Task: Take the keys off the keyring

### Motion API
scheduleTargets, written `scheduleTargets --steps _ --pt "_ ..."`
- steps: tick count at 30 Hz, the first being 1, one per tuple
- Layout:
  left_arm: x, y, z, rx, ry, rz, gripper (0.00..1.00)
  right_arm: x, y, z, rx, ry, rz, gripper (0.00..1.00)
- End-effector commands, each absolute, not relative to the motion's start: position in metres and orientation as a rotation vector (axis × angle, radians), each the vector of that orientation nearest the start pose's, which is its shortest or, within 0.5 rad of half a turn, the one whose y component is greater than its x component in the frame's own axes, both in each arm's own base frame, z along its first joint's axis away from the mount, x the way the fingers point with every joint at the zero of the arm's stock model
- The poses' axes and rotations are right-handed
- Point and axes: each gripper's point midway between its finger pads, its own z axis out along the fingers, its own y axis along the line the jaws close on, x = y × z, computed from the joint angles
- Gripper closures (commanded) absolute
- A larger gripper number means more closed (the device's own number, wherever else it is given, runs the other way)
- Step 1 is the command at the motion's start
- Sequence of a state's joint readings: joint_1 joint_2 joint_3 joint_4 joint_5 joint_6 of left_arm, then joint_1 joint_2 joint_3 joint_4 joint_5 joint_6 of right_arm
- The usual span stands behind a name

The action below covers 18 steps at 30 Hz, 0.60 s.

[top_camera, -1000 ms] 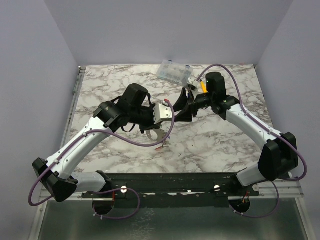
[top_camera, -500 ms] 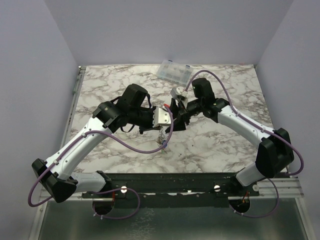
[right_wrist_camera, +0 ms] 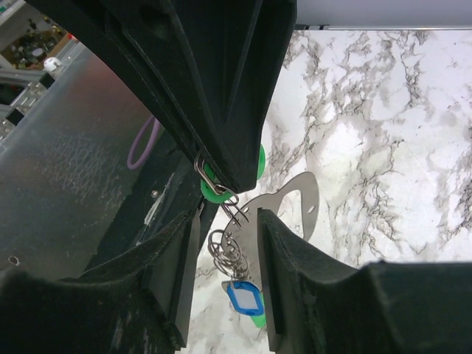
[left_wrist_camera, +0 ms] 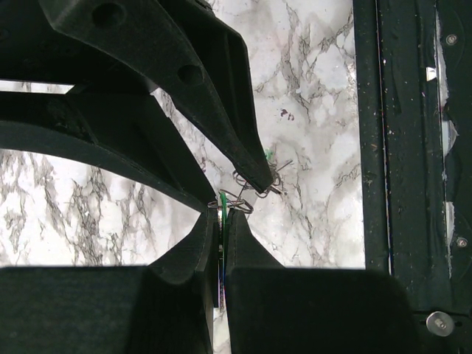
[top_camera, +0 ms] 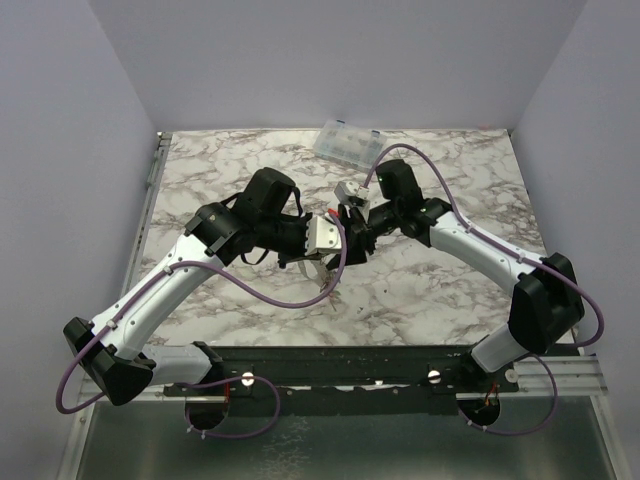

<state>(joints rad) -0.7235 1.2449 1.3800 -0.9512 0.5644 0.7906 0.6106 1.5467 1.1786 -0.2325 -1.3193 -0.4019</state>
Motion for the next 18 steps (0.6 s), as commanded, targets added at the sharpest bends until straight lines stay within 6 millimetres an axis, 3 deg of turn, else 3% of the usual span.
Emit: scheduleTargets --steps 1,5,9,18 --pt "0.187 -0.261 0.284 1.753 1.409 -0.642 1.0 0.19 0.342 0.249 -1.583 1.188 1.556 0.59" --pt "0.189 -0.258 0.281 1.749 1.421 -0.621 1.0 0.187 0.342 0.249 -1.586 1.188 1.559 0.71" --pt "0.194 -0.252 0.282 1.719 1.441 -0.599 1.0 0.187 0.34 0.246 -1.583 1.209 1.548 0.97" --pt "0.212 -0.227 0.279 1.591 1.528 -0.498 1.0 0.201 0.337 0.241 -1.513 1.331 1.476 0.99"
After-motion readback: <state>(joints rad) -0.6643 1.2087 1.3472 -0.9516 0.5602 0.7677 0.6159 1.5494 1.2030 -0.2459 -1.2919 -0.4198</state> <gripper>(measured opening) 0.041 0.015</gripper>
